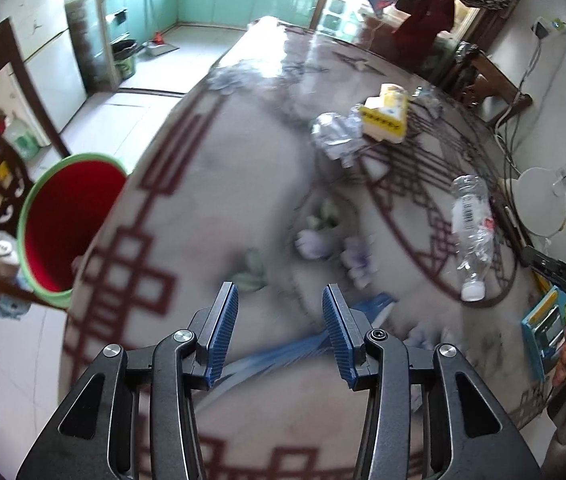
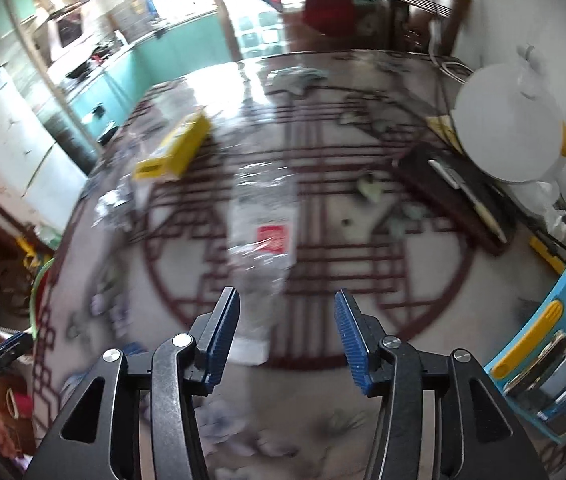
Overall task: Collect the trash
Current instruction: 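Grasp the crumpled foil with the left gripper while the right grasps the clear water bottle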
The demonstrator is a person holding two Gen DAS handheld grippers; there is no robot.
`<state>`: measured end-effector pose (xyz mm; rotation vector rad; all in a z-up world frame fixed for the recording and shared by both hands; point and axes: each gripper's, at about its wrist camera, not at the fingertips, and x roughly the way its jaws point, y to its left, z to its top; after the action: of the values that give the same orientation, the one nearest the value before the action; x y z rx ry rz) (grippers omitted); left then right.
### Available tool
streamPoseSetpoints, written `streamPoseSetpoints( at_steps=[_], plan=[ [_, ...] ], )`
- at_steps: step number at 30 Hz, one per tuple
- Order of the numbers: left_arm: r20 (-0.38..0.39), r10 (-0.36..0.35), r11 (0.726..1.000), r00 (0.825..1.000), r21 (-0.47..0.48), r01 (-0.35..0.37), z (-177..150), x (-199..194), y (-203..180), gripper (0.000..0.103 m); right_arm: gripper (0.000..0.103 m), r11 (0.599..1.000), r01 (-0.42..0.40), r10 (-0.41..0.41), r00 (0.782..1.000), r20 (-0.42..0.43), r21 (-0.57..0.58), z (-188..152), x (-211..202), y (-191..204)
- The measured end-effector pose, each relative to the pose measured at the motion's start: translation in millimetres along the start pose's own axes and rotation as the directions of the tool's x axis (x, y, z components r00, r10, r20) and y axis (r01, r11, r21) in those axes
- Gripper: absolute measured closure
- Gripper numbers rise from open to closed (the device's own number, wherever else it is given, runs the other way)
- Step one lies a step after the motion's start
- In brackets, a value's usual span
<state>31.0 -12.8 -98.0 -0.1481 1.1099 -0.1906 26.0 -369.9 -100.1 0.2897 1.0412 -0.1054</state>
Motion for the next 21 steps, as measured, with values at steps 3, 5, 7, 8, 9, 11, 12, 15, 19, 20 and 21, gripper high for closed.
streamPoseSetpoints(
  at_steps=[3, 5, 7, 8, 9, 11, 12, 15, 19, 20, 21],
  plan=[
    [0.004, -0.011, 0.999, 1.0, 0.03, 0.011, 8.7, 2.5, -15.6, 0.06, 0.052, 0.999, -0.044, 0.044, 0.999, -0.011, 0.032, 10.1, 12.4, -6.2],
    [0.003, -0.016, 0.999, 1.0, 0.047, 0.016, 14.7, 5.5, -24.5, 0.06, 0.051, 0.997, -0.066, 0.067, 0.998, -0.018, 0.038, 12.6, 21.8, -1.6],
    [0.001, -0.016, 0.998, 1.0, 0.058, 0.016, 19.3, 8.9, -30.8, 0.06, 0.051, 0.996, -0.08, 0.082, 0.996, -0.031, 0.043, 15.8, 34.0, 3.1],
    [-0.001, -0.014, 0.998, 1.0, 0.065, 0.014, 22.2, 11.0, -33.8, 0.059, 0.05, 0.996, -0.083, 0.084, 0.996, -0.036, 0.045, 15.7, 38.1, 4.7],
    [-0.002, -0.011, 0.998, 1.0, 0.069, 0.011, 24.2, 12.4, -35.4, 0.059, 0.05, 0.995, -0.086, 0.088, 0.995, -0.043, 0.049, 17.3, 44.6, 5.6],
    [-0.006, -0.004, 0.997, 1.0, 0.075, 0.005, 29.9, 16.0, -37.9, 0.059, 0.049, 0.994, -0.091, 0.094, 0.994, -0.058, 0.056, 19.5, 56.1, 8.2],
    [-0.007, -0.002, 0.997, 1.0, 0.078, 0.002, 32.9, 18.1, -39.2, 0.059, 0.049, 0.994, -0.091, 0.095, 0.993, -0.065, 0.057, 21.0, 61.0, 8.9],
    [-0.01, 0.005, 0.995, 1.0, 0.096, -0.004, 44.4, 25.7, -46.4, 0.059, 0.05, 0.994, -0.099, 0.103, 0.991, -0.084, 0.053, 23.7, 73.4, 10.7],
    [0.017, 0.009, 0.987, 1.0, 0.161, -0.012, 64.3, 37.5, -61.2, 0.053, 0.05, 0.99, -0.128, 0.134, 0.987, -0.089, 0.062, 25.1, 82.0, 11.4],
    [0.025, 0.012, 0.983, 1.0, 0.182, -0.016, 68.9, 41.1, -65.2, 0.048, 0.05, 0.989, -0.132, 0.138, 0.986, -0.088, 0.067, 25.0, 82.6, 10.3],
    [0.037, 0.008, 0.976, 0.999, 0.218, -0.016, 75.0, 46.8, -71.0, 0.046, 0.052, 0.988, -0.141, 0.146, 0.985, -0.087, 0.069, 25.4, 83.5, 10.7]
  ],
)
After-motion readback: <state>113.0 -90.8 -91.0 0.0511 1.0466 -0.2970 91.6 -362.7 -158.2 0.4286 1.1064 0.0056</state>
